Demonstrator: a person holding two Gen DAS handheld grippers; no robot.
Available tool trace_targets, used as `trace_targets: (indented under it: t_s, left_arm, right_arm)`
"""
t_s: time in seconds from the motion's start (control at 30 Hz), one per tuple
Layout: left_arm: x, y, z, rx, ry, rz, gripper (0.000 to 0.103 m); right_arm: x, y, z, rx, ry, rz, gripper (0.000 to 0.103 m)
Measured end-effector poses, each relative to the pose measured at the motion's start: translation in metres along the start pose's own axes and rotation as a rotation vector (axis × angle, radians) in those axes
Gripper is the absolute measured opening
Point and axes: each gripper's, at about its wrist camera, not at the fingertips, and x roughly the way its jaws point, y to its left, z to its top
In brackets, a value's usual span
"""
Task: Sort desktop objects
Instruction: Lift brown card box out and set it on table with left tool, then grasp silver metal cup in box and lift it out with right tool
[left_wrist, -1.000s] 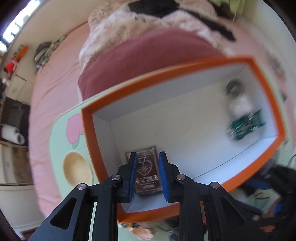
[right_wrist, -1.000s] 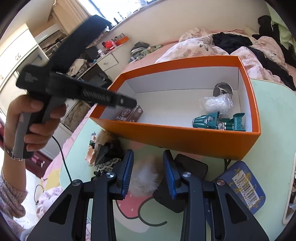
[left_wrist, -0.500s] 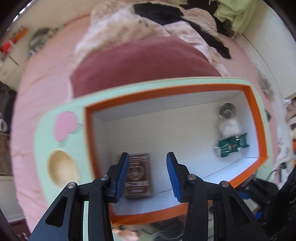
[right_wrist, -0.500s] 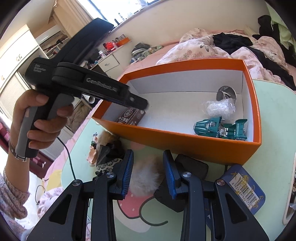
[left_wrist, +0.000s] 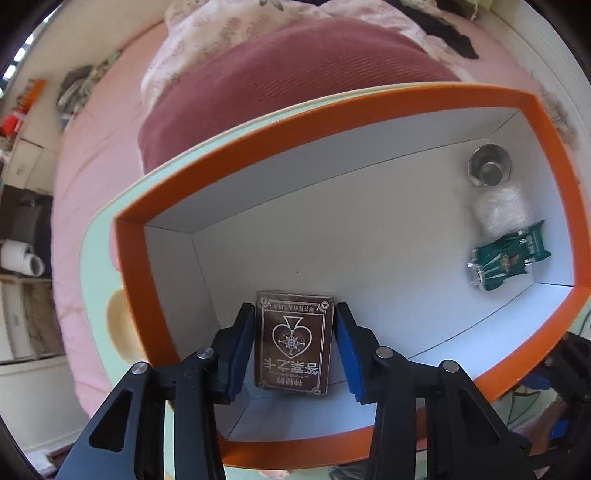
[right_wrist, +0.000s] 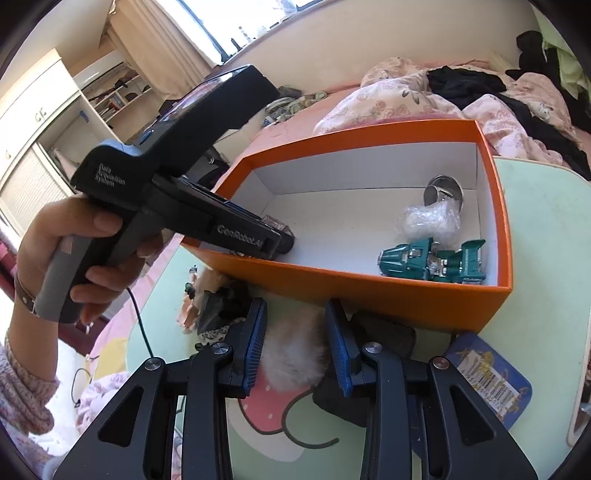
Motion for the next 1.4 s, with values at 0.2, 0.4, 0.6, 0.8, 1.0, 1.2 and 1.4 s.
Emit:
trace_targets:
  t_s: [0.2,0.4,0.6,0.8,1.0,1.2,1.4]
  left_arm:
    - [-0.018,0.021,-0.002,-0.069,-0.141,-0.131,0.039]
    - [-0.089,0.060,-0.033,-0.163,-0.388,-0.300,0.039]
    - [-0.092,0.045,-0.098,-0.109,-0.392,-0.388,0.040]
    - [-0.054,0.023,-0.152,-0.113,-0.351,-0.365,0.040]
    - [-0.018,0.014,-0.167,-0.147,-0.343,-0.387,0.040]
    - [-0.011,-0.006,-0.165,-0.087,-0.375,-0.347,0.049]
    - [-0.012,-0.005,-0.166,-0.094,-0.422,-0.385,0.059]
  right_arm:
    - [0.000,-0.001,0.000,-0.002,0.016,0.003,0.034]
    - [-0.008,0.001,0.003,-0.023,0.034,0.024,0.034]
    - [-0.032,0.002,0.027,-0.058,0.069,0.114,0.035]
    - [-0.035,-0.006,0.102,-0.167,0.157,-0.277,0.034]
    - [0.020,-0.014,0.128,-0.183,0.411,-0.344,0.034]
    - [0.063,-0.017,0.122,-0.250,0.586,-0.507,0.034]
    - [0.094,-0.027,0.115,-0.270,0.677,-0.602,0.034]
